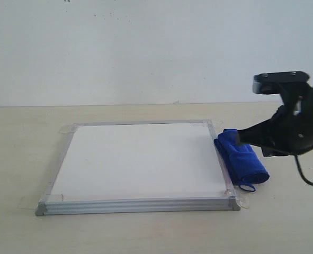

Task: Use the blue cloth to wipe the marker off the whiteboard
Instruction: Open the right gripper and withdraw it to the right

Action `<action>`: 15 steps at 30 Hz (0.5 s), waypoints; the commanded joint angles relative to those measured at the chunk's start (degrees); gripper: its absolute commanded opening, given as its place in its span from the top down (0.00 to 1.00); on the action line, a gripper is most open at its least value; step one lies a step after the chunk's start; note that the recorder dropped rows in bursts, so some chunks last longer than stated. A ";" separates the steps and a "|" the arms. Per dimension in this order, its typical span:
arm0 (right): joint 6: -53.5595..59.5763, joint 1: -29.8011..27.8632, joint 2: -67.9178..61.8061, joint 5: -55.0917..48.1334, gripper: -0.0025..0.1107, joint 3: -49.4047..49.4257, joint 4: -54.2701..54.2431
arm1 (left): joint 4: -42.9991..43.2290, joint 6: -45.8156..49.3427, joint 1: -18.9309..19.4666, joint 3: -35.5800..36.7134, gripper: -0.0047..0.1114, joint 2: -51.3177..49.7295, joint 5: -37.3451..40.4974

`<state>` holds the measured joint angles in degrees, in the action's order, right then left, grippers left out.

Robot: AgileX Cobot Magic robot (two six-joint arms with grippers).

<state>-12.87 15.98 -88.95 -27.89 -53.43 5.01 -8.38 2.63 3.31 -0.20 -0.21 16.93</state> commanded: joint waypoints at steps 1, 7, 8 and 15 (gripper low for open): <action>-0.48 0.56 18.30 9.26 0.98 13.56 -0.08 | 0.32 -0.05 0.14 0.20 0.92 0.21 -0.04; -0.48 0.56 34.19 9.26 0.98 17.95 -0.08 | 0.32 -0.05 0.14 0.20 0.92 0.21 -0.04; -0.48 0.56 36.29 9.42 0.98 17.95 -0.08 | 0.32 -0.05 0.14 0.20 0.92 0.21 -0.04; -0.48 0.56 46.97 9.87 0.98 17.95 -0.08 | 0.32 -0.05 0.14 0.20 0.92 0.21 -0.04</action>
<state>-13.52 16.54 -45.35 -18.48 -35.90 4.87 -8.38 2.63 3.31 -0.20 -0.21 16.93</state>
